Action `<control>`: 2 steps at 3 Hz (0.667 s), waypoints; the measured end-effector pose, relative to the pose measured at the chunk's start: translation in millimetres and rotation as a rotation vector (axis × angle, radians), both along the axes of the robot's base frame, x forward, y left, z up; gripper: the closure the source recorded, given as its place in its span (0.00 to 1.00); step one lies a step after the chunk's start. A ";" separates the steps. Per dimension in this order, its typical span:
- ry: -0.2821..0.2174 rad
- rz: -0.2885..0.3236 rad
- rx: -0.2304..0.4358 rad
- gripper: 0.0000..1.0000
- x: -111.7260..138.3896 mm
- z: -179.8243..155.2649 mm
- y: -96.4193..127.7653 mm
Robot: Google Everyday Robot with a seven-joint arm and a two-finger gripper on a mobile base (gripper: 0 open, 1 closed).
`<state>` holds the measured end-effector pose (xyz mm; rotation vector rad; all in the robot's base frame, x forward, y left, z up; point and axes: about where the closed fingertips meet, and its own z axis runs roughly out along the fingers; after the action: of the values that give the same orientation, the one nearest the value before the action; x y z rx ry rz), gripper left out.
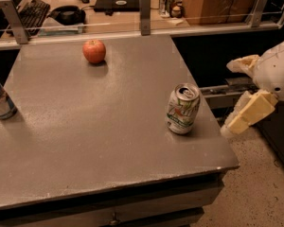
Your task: Knock 7up can over
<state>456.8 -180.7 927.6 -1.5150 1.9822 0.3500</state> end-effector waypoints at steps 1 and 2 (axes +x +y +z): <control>-0.059 0.044 0.137 0.00 9.2 -11.5 27.5; -0.097 0.073 0.251 0.00 18.8 -23.9 52.2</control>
Offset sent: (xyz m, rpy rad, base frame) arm 0.0315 0.0765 -0.0397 0.3975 -0.1410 0.0968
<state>475.6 -128.6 903.7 -1.4183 1.7399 0.5252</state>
